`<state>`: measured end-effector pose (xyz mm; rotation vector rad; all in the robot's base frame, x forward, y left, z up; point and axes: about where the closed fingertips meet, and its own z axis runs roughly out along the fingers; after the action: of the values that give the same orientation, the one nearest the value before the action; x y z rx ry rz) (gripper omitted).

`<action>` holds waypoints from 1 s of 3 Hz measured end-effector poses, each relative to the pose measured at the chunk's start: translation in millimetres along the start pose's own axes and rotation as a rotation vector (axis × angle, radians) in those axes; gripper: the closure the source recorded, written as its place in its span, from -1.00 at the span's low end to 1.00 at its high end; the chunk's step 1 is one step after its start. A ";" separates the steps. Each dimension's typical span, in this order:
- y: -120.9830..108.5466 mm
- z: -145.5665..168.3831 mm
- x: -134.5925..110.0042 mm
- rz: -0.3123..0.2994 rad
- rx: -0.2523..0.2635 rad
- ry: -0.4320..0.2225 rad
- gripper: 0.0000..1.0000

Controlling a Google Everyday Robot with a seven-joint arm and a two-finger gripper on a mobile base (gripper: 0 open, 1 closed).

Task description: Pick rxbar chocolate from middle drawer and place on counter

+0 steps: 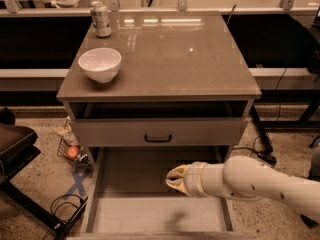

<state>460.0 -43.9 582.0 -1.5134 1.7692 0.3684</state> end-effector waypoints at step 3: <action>-71.7 -94.9 -47.4 -0.121 0.072 0.212 1.00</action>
Offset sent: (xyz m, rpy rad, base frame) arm 0.0337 -0.0575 0.1310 -0.2705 -0.0969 -0.0342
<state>493.0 -90.4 696.7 -1.6480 1.8199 0.0851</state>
